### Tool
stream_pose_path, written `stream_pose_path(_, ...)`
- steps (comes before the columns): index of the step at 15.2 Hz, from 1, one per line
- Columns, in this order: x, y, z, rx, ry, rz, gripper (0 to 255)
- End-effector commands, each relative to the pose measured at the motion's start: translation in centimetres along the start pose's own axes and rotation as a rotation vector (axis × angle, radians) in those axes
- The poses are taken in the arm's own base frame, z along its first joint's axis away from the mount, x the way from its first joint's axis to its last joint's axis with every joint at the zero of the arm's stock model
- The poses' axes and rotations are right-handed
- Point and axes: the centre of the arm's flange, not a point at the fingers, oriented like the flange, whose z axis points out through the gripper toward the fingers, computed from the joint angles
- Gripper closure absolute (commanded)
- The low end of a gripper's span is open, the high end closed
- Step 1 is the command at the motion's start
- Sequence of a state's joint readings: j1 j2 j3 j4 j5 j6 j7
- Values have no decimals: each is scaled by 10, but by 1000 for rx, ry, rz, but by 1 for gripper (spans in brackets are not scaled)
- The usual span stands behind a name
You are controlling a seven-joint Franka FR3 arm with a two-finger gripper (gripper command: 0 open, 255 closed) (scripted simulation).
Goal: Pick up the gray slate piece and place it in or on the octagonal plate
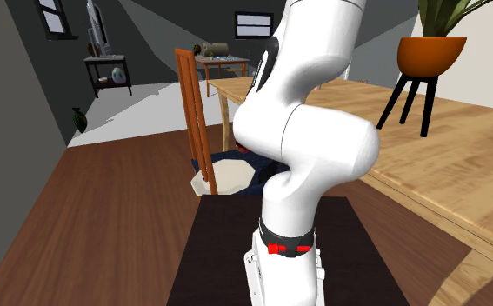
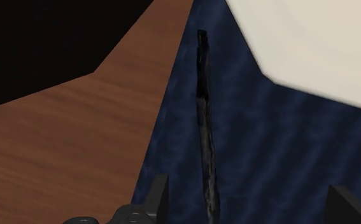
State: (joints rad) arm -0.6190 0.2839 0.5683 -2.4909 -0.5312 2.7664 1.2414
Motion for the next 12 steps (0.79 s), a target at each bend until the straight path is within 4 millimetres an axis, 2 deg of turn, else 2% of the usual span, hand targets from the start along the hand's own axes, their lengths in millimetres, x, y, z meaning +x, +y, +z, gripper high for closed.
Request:
stream_pose_path(1, 4, 37, 78, 24, -136, -115, 255)
stream_pose_path(3, 2, 43, 71, 28, -137, -112, 255)
stream_pose_path(4, 9, 36, 59, 36, -138, -110, 255)
stream_pose_path(5, 10, 42, 68, 33, -136, -111, 255)
stream_pose_path(6, 8, 31, 60, 34, -137, -111, 255)
stream_pose_path(7, -4, 22, 63, 26, -135, -112, 255)
stream_pose_path(8, -1, 31, 61, 32, -136, -112, 255)
stream_pose_path(9, 0, -1, -1, 63, 13, 30, 255)
stream_pose_path(10, 0, -1, -1, 63, 13, 30, 0)
stream_pose_path(12, -2, 12, 0, 1, -58, -79, 0)
